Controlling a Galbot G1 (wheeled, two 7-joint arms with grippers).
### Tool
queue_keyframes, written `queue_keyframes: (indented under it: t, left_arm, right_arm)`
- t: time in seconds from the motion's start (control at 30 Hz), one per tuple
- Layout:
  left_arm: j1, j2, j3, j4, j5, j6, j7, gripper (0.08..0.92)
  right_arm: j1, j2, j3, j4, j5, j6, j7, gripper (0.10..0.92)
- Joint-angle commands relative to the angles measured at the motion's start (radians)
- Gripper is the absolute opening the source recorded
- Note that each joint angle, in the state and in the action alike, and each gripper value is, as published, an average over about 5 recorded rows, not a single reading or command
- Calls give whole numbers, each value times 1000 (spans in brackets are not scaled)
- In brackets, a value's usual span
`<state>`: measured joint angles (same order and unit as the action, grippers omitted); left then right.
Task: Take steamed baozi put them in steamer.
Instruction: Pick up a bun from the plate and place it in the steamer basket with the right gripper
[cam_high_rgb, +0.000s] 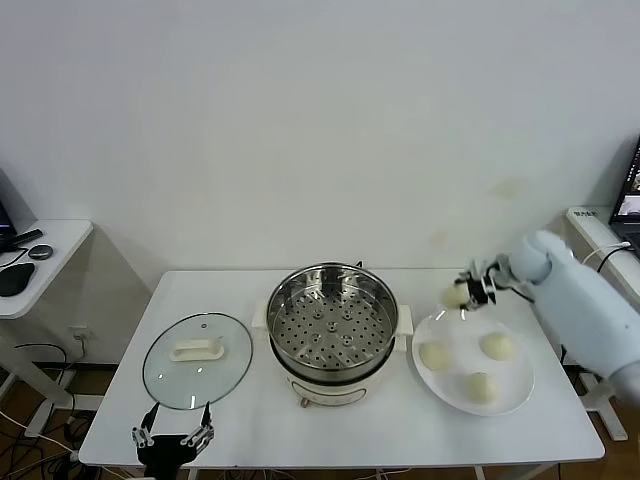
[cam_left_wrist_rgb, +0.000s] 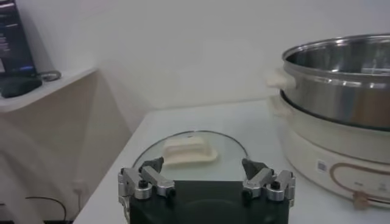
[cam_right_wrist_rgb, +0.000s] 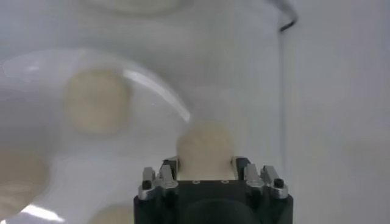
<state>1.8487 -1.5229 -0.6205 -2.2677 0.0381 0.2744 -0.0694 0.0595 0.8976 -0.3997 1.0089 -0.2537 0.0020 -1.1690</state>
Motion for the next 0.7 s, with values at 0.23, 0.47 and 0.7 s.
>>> queue_keyframes:
  t: [0.23,0.47,0.7]
  left_arm:
    - [-18,-16,7,-18,-2,-6,-11,823]
    - [-21,-26,-2,-9,-14,-10,-24,823]
    - [-24,-34,-10,0,-31,-11,-37,823]
  right_arm:
    - [408,237,-300,-50,263,179,-183,568]
    - [428,319,-375,-2,184,490,-199,568]
    - [372,387,-423,-30,103,765,-177,568]
